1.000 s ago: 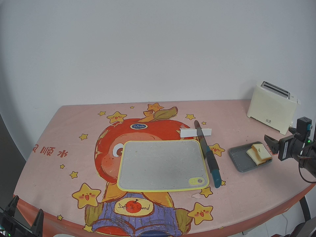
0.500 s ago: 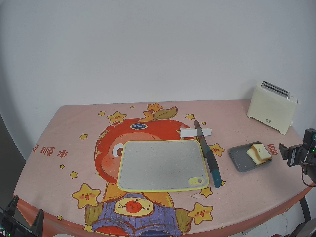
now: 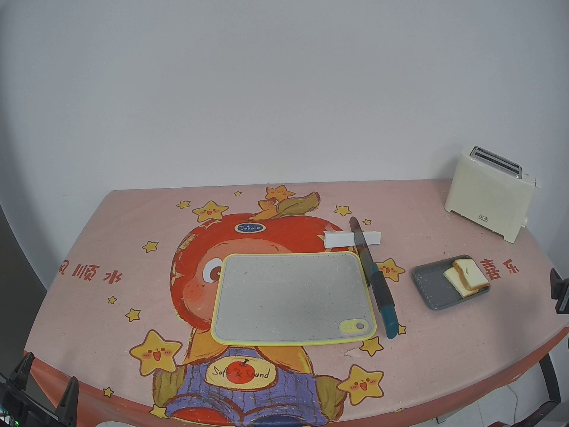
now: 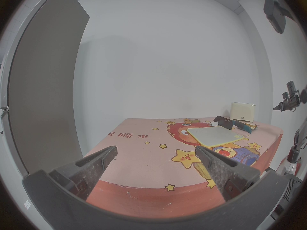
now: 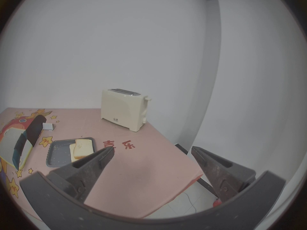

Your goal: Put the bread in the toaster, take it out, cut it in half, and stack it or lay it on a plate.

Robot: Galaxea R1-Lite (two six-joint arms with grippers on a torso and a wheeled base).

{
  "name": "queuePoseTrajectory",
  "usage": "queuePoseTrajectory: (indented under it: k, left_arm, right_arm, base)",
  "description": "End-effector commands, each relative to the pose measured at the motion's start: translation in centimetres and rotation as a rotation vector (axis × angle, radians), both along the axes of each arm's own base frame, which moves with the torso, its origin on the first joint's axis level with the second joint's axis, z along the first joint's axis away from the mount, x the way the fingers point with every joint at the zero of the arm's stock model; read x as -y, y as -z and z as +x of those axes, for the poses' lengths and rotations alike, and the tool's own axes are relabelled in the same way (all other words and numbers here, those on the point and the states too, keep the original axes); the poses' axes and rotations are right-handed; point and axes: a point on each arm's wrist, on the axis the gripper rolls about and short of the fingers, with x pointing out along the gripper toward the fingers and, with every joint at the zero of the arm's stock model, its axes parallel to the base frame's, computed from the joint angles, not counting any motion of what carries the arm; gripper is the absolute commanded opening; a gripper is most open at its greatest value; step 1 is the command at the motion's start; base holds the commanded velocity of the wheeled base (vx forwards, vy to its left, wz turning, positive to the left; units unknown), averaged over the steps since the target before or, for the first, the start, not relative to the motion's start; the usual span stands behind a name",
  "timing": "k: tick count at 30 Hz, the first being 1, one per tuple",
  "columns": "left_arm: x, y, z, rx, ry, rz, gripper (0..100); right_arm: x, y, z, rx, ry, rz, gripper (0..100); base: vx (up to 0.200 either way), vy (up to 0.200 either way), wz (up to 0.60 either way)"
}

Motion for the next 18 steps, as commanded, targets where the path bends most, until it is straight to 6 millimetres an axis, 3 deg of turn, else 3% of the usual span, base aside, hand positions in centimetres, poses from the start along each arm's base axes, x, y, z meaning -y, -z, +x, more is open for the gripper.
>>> queuePoseTrajectory:
  k: [1, 8, 11, 14, 18]
  left_arm:
    - [0.0, 0.5, 0.1, -0.017, -0.001, 0.001, 100]
    - [0.0, 0.5, 0.1, -0.019, -0.001, 0.001, 100]
    - [0.0, 0.5, 0.1, -0.017, -0.001, 0.001, 100]
    - [0.0, 0.5, 0.1, -0.017, -0.001, 0.001, 100]
    - [0.0, 0.5, 0.1, -0.019, -0.003, 0.001, 100]
  right_arm:
    - [0.2, 1.7, -4.5, 0.118, 0.079, -0.015, 100]
    - [-0.3, 4.3, -7.1, 0.189, -0.025, -0.045, 100]
    - [-0.9, 5.7, -9.1, 0.233, -0.149, -0.076, 100]
    - [-1.2, 7.0, -9.9, 0.199, -0.253, -0.107, 100]
    - [-1.2, 7.0, -9.8, 0.206, -0.269, -0.066, 100]
  base:
    - [0.0, 0.0, 0.0]
    - [0.0, 0.0, 0.0]
    - [0.0, 0.0, 0.0]
    - [0.0, 0.0, 0.0]
    - [0.0, 0.0, 0.0]
